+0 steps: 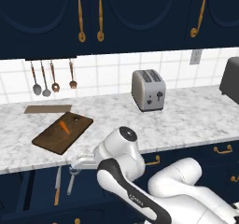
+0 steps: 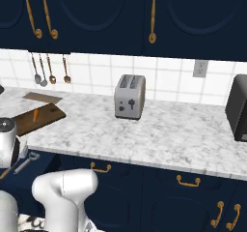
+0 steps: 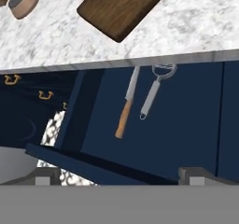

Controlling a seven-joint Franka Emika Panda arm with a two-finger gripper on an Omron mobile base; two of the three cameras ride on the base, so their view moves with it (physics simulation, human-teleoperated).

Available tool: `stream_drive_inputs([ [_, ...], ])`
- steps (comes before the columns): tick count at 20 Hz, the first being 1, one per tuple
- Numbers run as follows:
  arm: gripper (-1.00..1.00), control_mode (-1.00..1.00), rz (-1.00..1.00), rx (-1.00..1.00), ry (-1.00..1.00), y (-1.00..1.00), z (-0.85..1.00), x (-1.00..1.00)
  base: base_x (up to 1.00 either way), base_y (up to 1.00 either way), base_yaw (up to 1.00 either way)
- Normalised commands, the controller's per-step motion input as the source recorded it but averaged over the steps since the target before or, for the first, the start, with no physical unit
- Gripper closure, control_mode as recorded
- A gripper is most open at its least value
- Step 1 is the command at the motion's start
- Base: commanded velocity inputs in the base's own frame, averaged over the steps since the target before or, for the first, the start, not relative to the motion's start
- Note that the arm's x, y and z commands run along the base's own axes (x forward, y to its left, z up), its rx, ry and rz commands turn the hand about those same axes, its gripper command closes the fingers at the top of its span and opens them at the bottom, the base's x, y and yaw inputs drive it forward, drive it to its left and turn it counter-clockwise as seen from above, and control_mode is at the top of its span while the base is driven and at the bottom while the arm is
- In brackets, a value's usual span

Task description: Place the appropriate cutting tool for cutting the carrot skin on the cutting board.

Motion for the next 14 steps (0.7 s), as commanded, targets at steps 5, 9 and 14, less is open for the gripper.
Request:
stream_drive_inputs([
  [5, -1.00, -1.00, 0.00, 0.00, 0.02, 0.52, 0.00, 0.00, 0.00, 0.00, 0.00],
  [9, -1.00, -1.00, 0.00, -0.02, 0.01, 0.13, 0.02, 0.00, 0.00, 0.00, 0.00],
  [14, -1.00, -1.00, -0.01, -0.02, 0.08, 0.03, -0.07, 0.08, 0.00, 0.00, 0.00],
])
